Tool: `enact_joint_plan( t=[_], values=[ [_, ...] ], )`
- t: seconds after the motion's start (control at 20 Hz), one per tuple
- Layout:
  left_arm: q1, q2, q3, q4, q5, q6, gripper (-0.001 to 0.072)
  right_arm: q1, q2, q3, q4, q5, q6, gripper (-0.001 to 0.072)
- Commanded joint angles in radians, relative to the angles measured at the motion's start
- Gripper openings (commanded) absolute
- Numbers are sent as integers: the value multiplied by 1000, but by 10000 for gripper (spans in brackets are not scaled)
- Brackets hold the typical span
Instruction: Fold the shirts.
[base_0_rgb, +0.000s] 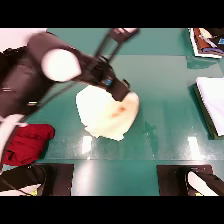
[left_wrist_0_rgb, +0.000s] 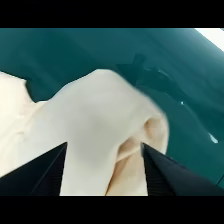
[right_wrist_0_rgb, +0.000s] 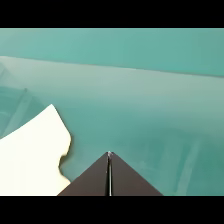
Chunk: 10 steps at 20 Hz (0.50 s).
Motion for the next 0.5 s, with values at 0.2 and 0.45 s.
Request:
enact_joint_plan(
  t=[0.2, 0.45],
  values=[
    [336, -68, -33, 66, -90, 0, 552, 1, -1, 1, 0, 19, 0, 13],
    [634, -90, -283, -184, 50, 11, 553, 1, -1, 1, 0, 19, 0, 14]
  ],
)
